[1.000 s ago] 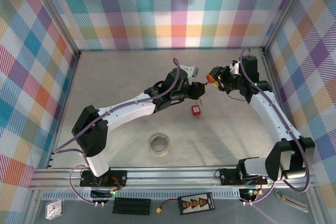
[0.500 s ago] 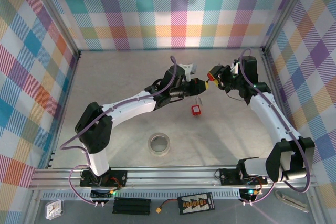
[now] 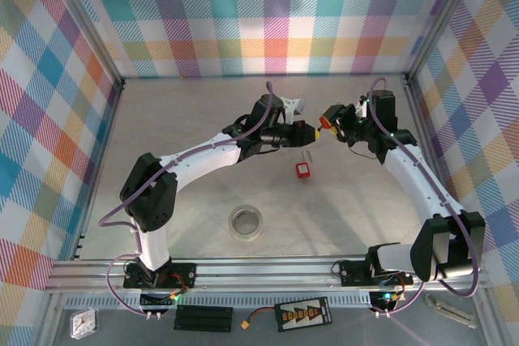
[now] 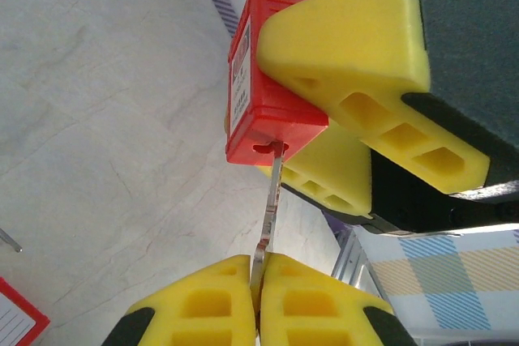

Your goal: Unlock with the key

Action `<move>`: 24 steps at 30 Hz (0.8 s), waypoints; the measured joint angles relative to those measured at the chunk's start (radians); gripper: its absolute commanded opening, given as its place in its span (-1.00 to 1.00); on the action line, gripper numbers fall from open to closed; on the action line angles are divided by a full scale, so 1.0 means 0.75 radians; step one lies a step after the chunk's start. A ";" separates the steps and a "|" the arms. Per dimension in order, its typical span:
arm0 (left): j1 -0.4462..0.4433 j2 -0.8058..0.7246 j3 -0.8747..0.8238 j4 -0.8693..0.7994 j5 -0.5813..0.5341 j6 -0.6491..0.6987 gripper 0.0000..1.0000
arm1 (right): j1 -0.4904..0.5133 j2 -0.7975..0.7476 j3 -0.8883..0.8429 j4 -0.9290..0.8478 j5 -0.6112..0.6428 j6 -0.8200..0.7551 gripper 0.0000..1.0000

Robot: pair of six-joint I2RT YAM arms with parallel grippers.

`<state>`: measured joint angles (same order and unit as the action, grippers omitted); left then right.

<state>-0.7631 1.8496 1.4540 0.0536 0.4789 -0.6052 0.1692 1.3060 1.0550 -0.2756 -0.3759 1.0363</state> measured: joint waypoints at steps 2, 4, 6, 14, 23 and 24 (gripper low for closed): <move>0.000 0.000 0.000 -0.007 0.001 0.001 -1.00 | 0.001 0.000 -0.011 0.010 -0.003 0.009 -0.99; 0.000 0.000 0.000 -0.010 0.001 0.000 -1.00 | 0.001 0.000 -0.015 0.017 -0.004 0.018 -1.00; 0.001 0.000 0.000 -0.014 -0.001 0.000 -1.00 | 0.001 0.000 -0.020 0.022 -0.004 0.033 -1.00; -0.008 0.003 0.080 -0.174 -0.037 0.062 -1.00 | 0.015 0.000 -0.065 0.098 -0.011 0.109 -1.00; -0.018 0.004 0.181 -0.388 -0.126 0.170 -1.00 | 0.067 0.000 -0.061 0.102 0.049 0.105 -1.00; -0.016 0.004 0.181 -0.389 -0.119 0.169 -1.00 | 0.071 0.000 -0.061 0.104 0.056 0.106 -1.00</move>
<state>-0.7750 1.8523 1.5898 -0.2379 0.3897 -0.4782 0.2226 1.3060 1.0092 -0.1974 -0.3340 1.1156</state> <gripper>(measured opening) 0.060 0.381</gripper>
